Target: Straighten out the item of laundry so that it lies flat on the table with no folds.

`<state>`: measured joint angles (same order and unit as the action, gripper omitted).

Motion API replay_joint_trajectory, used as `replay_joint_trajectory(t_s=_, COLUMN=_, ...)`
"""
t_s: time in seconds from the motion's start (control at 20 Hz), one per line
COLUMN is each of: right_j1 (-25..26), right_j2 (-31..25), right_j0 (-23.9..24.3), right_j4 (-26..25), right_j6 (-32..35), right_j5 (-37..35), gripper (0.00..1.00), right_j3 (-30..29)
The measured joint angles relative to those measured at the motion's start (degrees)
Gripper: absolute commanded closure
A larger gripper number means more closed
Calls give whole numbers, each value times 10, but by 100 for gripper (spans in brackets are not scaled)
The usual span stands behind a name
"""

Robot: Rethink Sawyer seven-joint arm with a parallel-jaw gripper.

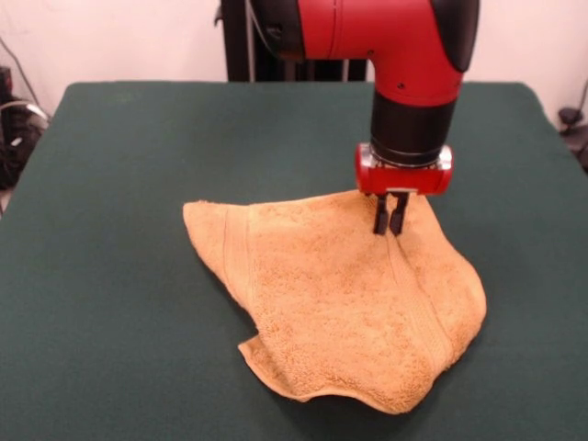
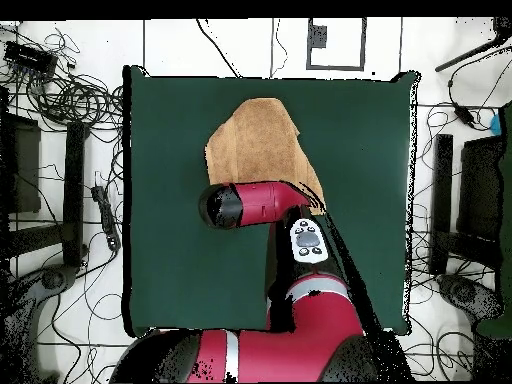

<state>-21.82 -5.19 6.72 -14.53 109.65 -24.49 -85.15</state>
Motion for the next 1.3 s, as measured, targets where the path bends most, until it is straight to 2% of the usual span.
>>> replay_joint_trajectory(t_s=0.7, right_j1=-10, right_j2=3, right_j0=-6, right_j4=17, right_j6=0, right_j5=1, gripper=100, right_j3=-19)
replay_joint_trajectory(t_s=1.3, right_j1=-6, right_j2=25, right_j0=-29, right_j4=57, right_j6=0, right_j5=1, gripper=100, right_j3=-38)
